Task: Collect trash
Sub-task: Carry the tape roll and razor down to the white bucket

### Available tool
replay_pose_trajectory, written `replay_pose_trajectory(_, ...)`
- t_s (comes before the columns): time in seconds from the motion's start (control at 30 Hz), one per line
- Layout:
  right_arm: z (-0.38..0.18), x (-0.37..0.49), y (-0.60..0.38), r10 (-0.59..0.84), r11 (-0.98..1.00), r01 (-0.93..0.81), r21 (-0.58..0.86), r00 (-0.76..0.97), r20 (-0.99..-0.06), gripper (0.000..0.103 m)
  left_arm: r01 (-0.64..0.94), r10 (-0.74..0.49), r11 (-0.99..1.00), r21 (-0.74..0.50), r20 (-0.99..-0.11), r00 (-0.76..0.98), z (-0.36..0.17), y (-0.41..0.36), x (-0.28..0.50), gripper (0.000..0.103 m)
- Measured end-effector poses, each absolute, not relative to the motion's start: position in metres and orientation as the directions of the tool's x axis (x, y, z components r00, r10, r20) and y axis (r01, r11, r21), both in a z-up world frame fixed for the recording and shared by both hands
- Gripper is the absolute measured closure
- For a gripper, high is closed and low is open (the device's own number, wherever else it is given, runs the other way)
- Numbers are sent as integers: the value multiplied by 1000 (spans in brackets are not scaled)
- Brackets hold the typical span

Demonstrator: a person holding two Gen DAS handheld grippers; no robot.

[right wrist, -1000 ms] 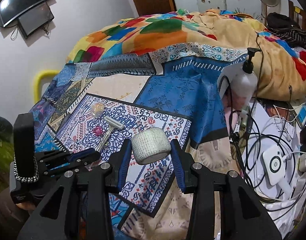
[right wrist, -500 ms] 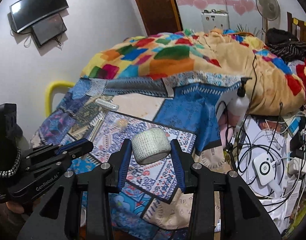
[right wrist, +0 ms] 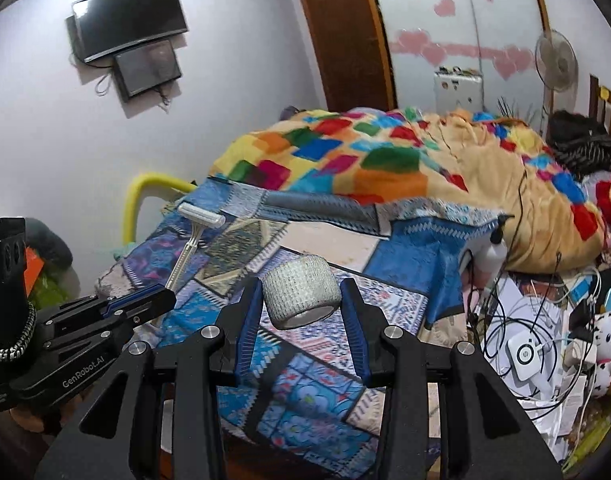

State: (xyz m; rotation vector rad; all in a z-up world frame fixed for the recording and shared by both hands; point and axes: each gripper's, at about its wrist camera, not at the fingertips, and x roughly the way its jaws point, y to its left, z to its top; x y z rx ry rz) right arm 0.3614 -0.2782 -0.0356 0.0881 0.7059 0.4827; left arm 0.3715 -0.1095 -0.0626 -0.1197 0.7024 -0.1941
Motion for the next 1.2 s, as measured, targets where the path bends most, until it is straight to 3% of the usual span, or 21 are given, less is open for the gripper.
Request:
replay_pose_trajectory(0.6, -19, 263, -166, 518, 817, -557, 146, 599, -611, 67, -67, -68, 978, -197, -607, 792, -60, 22, 212, 95)
replay_pose_trajectory(0.97, -46, 220, -78, 567, 731, -670, 133, 487, -664, 67, -256, 56, 946, -199, -678, 733, -107, 109, 137, 95)
replay_pose_trajectory(1.2, -79, 206, -32, 558, 679, -725, 118, 404, -725, 67, -338, 61, 912, -230, -741, 669, -149, 146, 118, 95)
